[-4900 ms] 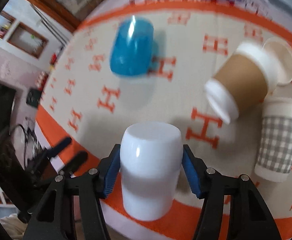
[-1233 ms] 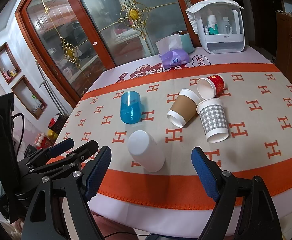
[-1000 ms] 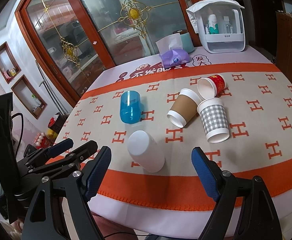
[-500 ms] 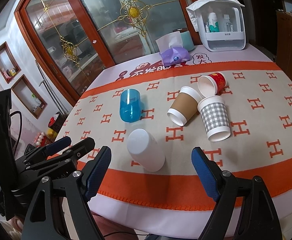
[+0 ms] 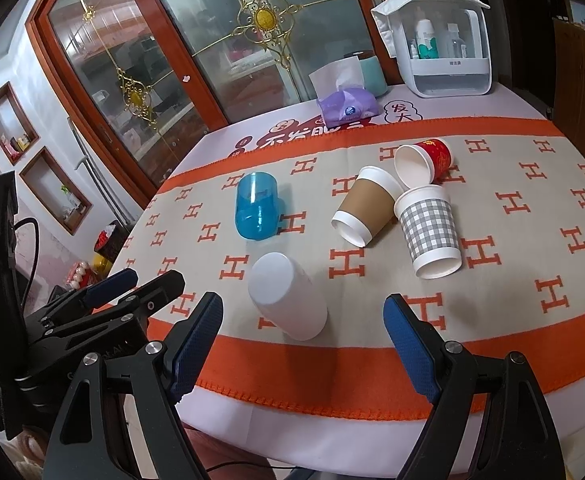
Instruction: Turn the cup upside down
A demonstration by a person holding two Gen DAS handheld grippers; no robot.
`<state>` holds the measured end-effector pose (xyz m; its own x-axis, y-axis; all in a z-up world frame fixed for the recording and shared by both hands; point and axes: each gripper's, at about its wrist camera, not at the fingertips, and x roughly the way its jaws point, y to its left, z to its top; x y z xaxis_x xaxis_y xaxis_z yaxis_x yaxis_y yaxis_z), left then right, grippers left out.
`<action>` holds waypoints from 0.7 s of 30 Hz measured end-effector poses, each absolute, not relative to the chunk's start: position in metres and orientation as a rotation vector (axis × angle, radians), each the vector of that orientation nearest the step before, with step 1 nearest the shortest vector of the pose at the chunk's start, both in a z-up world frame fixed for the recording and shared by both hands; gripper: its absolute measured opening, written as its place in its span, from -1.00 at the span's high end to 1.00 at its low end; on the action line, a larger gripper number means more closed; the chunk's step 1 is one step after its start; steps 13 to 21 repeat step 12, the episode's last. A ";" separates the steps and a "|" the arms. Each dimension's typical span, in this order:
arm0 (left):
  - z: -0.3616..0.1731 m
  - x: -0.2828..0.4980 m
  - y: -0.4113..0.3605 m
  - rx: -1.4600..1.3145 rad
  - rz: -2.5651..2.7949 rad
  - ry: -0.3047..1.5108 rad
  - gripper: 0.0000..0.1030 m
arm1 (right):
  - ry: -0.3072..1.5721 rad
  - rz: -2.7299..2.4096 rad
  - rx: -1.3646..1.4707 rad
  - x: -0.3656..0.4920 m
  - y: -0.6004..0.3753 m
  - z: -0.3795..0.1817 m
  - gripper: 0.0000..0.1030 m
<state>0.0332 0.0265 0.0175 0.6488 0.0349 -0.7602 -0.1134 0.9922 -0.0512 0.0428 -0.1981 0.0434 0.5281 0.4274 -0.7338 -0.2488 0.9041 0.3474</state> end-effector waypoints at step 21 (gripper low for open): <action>0.011 0.038 0.028 -0.099 0.087 0.878 -0.28 | 0.947 0.407 0.209 0.046 -0.195 0.038 -0.63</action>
